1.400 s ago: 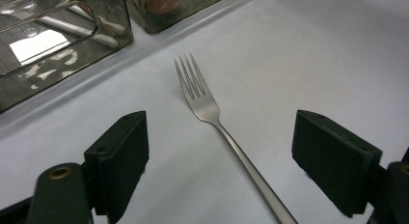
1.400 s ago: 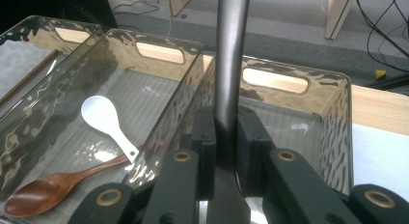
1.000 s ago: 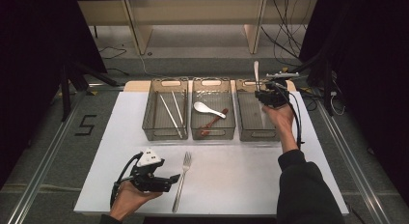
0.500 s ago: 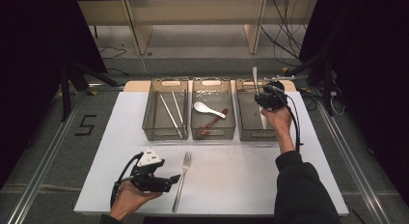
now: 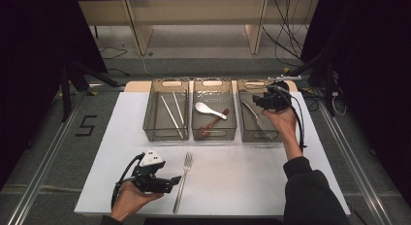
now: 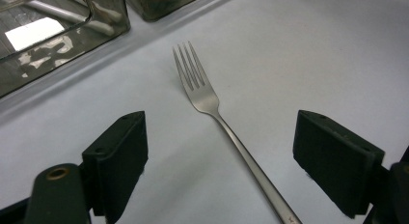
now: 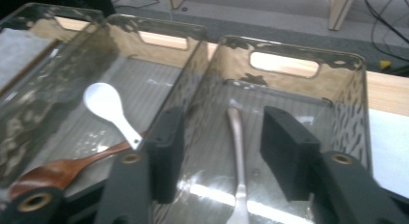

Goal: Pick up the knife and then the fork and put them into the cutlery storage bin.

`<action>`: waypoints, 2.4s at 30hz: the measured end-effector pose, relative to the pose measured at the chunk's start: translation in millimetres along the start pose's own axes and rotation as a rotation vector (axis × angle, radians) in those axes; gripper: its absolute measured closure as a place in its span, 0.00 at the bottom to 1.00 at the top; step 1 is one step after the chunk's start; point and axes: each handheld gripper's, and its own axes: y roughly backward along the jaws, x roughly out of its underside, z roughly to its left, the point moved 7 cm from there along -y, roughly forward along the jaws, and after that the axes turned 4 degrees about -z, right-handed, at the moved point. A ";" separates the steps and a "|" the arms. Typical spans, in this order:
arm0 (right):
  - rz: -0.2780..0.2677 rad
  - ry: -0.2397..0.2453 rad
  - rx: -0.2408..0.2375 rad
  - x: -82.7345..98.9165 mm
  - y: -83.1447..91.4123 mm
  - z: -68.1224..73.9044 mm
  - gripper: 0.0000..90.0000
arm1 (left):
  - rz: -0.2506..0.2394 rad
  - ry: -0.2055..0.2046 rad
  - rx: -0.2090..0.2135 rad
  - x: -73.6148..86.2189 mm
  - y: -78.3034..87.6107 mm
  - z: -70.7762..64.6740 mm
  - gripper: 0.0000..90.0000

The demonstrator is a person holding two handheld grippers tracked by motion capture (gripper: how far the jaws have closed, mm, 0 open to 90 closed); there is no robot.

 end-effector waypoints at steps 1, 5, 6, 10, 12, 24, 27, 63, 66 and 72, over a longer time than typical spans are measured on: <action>-0.004 0.004 -0.008 -0.6 2.1 2.2 0.50 | 0.005 0.002 -0.002 0.4 -0.3 0.3 0.21; -0.012 0.034 -0.039 -0.3 13.8 11.7 0.45 | 0.029 0.019 -0.004 2.0 -2.2 -0.2 0.21; -0.018 0.035 -0.046 0.2 17.2 14.1 0.44 | 0.038 0.016 -0.006 2.7 -2.8 -0.1 0.21; -0.032 0.053 -0.076 4.4 31.0 22.3 0.42 | 0.076 0.029 -0.003 5.4 -5.8 -2.9 0.22; -0.030 0.058 -0.094 8.8 37.1 26.5 0.41 | 0.097 0.035 0.001 6.1 -6.7 -4.8 0.23; -0.028 0.114 -0.171 48.9 72.7 50.5 0.37 | 0.245 0.041 0.008 14.2 -19.1 -20.8 0.32; -0.031 0.120 -0.180 57.5 79.8 53.3 0.37 | 0.288 0.035 0.009 17.1 -24.9 -26.3 0.34; -0.026 0.133 -0.227 110.8 100.8 72.6 0.38 | 0.435 -0.086 -0.054 16.2 -45.9 -30.9 0.74; -0.025 0.131 -0.232 111.6 101.2 74.1 0.38 | 0.432 -0.076 -0.048 15.9 -45.8 -28.9 0.76; -0.026 0.132 -0.231 112.2 101.2 75.4 0.38 | 0.433 -0.080 -0.042 15.5 -45.0 -24.4 0.86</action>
